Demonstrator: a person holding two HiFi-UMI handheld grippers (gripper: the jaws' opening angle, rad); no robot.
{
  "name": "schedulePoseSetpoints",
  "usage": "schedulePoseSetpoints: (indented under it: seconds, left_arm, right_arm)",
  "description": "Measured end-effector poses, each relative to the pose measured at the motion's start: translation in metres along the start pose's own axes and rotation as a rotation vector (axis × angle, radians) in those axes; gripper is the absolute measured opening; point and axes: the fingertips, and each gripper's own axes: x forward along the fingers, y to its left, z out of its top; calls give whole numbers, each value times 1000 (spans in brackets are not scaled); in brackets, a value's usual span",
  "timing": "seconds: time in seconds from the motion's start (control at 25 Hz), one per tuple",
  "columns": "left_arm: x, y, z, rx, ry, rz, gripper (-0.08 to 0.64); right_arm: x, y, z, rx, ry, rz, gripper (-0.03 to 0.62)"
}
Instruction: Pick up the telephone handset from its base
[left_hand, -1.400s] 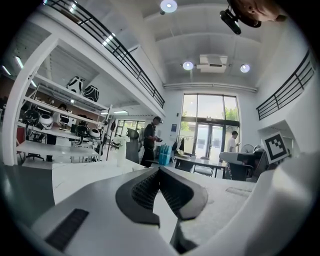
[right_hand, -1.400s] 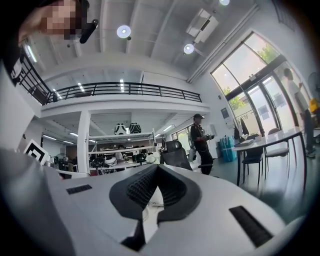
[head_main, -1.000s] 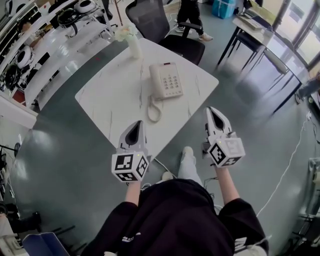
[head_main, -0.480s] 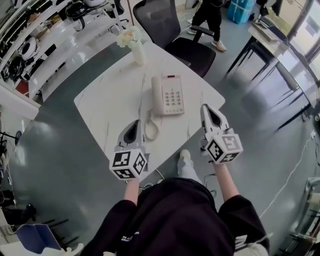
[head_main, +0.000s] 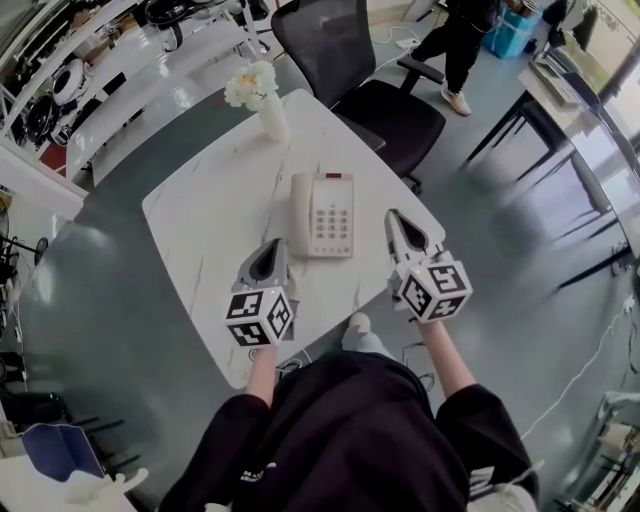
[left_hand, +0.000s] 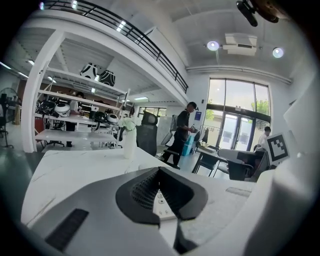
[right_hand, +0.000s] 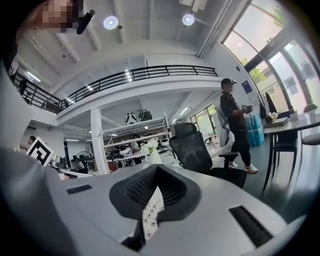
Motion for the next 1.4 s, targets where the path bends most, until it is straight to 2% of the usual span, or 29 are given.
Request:
schedulePoseSetpoints:
  seconds: [0.2, 0.36, 0.48, 0.68, 1.0, 1.12, 1.4]
  left_arm:
    - [28, -1, -2, -14, 33, 80, -2]
    - [43, 9, -12, -21, 105, 169, -2]
    - [56, 12, -18, -44, 147, 161, -2]
    - [79, 17, -24, -37, 223, 138, 2]
    - [114, 32, -40, -64, 323, 132, 143]
    - [126, 35, -50, -56, 350, 129, 240]
    - [143, 36, -78, -62, 452, 113, 262]
  right_arm:
    - [24, -23, -9, 11, 48, 63, -8]
    - [40, -35, -15, 4, 78, 96, -8]
    - [48, -43, -19, 6, 86, 100, -8]
    - [61, -45, -32, 30, 124, 102, -8]
    - [85, -43, -44, 51, 161, 101, -8]
    - [93, -45, -53, 81, 159, 89, -8]
    - [91, -47, -74, 139, 182, 68, -8]
